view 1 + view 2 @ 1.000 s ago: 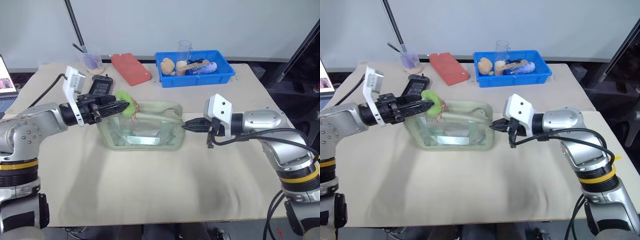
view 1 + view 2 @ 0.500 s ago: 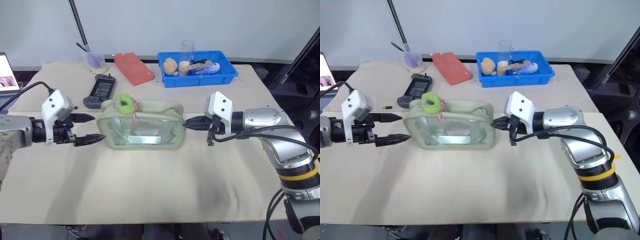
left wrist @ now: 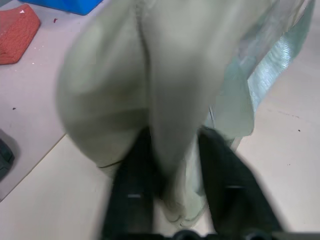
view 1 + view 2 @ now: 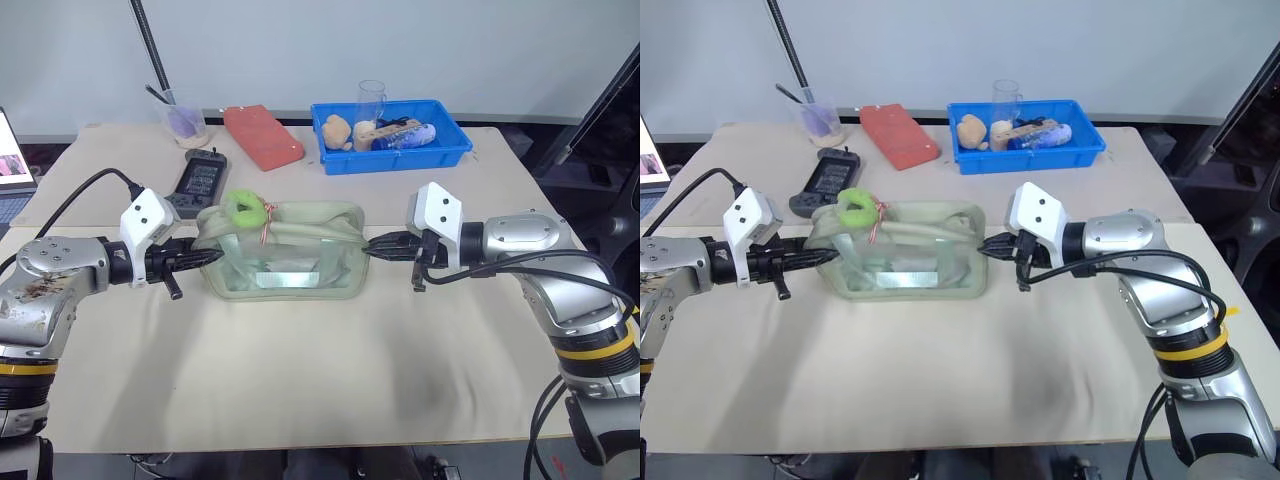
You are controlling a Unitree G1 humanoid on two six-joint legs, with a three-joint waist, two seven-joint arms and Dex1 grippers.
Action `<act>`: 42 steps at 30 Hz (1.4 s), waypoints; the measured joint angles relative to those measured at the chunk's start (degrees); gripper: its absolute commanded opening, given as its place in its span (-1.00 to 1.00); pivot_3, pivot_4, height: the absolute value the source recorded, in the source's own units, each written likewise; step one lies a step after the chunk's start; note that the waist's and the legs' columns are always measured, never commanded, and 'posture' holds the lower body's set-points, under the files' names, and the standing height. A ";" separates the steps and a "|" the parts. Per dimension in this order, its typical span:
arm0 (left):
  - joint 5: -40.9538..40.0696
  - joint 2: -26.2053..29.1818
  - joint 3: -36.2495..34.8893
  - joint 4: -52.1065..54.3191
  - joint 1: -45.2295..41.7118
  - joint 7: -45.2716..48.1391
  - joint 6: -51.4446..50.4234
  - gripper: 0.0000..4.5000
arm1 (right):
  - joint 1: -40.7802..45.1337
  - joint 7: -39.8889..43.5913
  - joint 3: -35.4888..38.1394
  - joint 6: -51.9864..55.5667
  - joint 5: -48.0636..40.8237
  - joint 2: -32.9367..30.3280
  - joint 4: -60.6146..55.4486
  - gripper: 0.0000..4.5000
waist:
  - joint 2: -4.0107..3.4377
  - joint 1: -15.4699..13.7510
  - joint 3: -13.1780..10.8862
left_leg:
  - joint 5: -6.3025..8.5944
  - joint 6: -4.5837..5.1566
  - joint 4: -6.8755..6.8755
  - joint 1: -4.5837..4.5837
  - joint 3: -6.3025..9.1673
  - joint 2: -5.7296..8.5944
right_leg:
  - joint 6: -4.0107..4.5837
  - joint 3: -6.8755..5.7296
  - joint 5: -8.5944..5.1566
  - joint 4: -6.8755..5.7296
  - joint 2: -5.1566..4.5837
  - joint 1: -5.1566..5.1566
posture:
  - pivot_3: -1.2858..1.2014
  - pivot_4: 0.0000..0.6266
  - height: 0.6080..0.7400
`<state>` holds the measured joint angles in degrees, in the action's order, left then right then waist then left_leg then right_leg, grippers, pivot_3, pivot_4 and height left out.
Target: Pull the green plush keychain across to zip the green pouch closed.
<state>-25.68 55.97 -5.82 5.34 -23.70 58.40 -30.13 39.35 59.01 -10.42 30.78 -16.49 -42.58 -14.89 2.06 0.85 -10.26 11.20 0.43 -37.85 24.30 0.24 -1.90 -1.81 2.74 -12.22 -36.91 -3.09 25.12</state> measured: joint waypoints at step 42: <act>6.08 -0.06 1.13 -0.87 -0.86 2.34 5.04 -1.00 | 25.07 -7.44 -15.22 -8.62 11.19 28.73 20.90 0.75 | -0.02 0.02 0.01 | 0.00 -0.01 -0.01 -0.09 -0.01 -0.62 | 0.34 0.04 0.10 -0.14 0.66 0.09 | 0.03 -0.52 1.00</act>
<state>-19.60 55.90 -4.69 4.47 -24.56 60.74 -25.09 64.42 51.57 -25.65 22.16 -5.30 -13.85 6.01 2.04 0.87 -10.25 11.20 0.42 -37.86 24.21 0.23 -2.52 -1.47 2.77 -12.12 -37.05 -2.43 25.21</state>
